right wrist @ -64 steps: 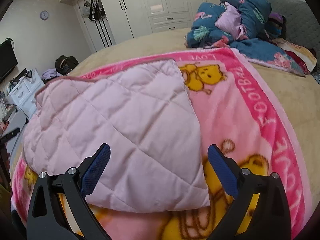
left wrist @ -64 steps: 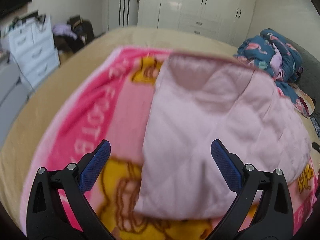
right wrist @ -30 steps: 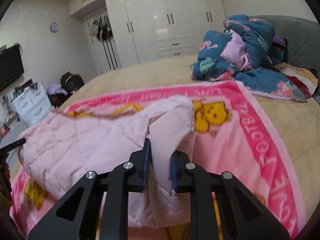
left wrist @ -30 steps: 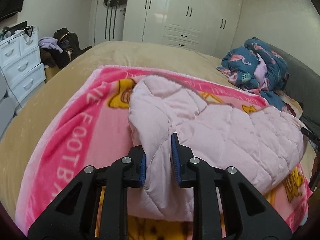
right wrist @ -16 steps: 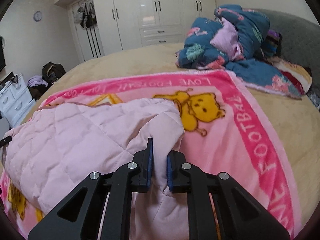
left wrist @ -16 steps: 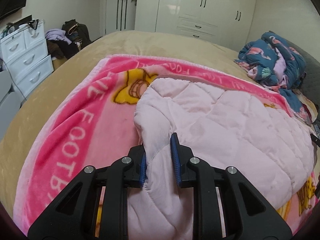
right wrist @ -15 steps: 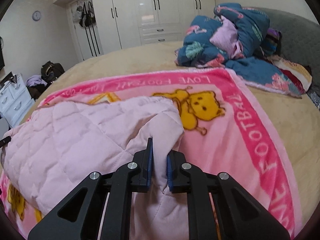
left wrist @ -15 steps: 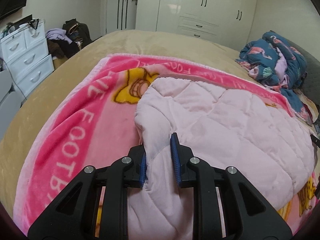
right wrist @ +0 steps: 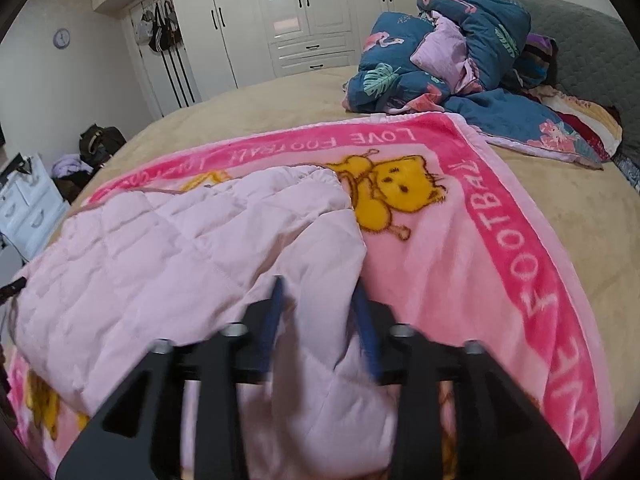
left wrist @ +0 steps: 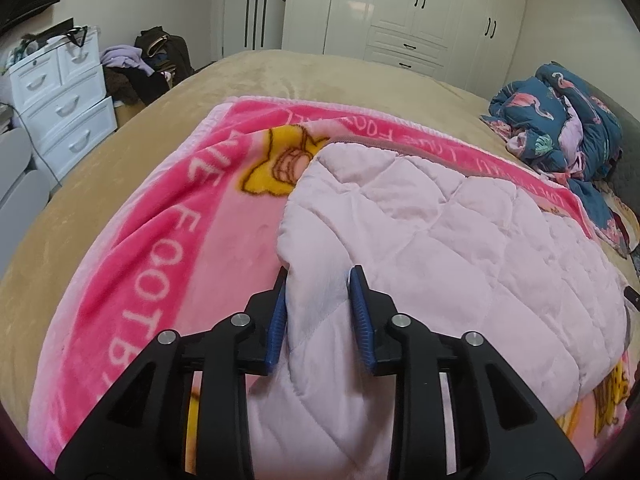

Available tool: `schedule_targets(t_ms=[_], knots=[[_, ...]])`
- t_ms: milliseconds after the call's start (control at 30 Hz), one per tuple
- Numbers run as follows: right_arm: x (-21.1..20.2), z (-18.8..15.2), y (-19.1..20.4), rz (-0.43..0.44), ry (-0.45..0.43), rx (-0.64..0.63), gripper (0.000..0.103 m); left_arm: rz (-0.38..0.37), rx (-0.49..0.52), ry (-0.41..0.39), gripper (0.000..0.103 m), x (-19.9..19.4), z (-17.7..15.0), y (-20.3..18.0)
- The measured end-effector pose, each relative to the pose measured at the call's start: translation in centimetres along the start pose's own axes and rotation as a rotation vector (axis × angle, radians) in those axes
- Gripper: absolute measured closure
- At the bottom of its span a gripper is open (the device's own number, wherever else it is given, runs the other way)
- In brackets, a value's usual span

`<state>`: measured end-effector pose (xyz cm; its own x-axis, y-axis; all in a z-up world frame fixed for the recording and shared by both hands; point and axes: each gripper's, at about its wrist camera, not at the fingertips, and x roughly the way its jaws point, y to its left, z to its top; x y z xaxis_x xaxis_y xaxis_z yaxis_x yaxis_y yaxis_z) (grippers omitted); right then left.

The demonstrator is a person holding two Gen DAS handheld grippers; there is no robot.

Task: Fold large clothes
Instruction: 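Open both tools and move them back along the folded jacket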

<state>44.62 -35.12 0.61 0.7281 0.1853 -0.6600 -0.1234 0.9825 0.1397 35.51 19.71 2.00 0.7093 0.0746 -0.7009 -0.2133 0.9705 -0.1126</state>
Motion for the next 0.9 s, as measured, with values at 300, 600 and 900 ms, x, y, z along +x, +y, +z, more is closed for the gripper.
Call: schedule_targets(t_ms=[300,600,900], knots=[[-5.6,-0.4,2.1,0.046,-0.085,-0.042,0.011,0.007,0.005,-0.051,0.029,-3.8,0.0,-0.3],[-11.4,-1.6,3.3,0.131,-0.14,0.0,0.004,-0.032,-0.003,-0.095,0.009,-9.2,-1.8,-0.9],[-14.5,-4.2,3.8,0.158,-0.124,0.015,0.004,-0.09,-0.011,-0.079,0.009,-11.9,-4.7,-1.8]])
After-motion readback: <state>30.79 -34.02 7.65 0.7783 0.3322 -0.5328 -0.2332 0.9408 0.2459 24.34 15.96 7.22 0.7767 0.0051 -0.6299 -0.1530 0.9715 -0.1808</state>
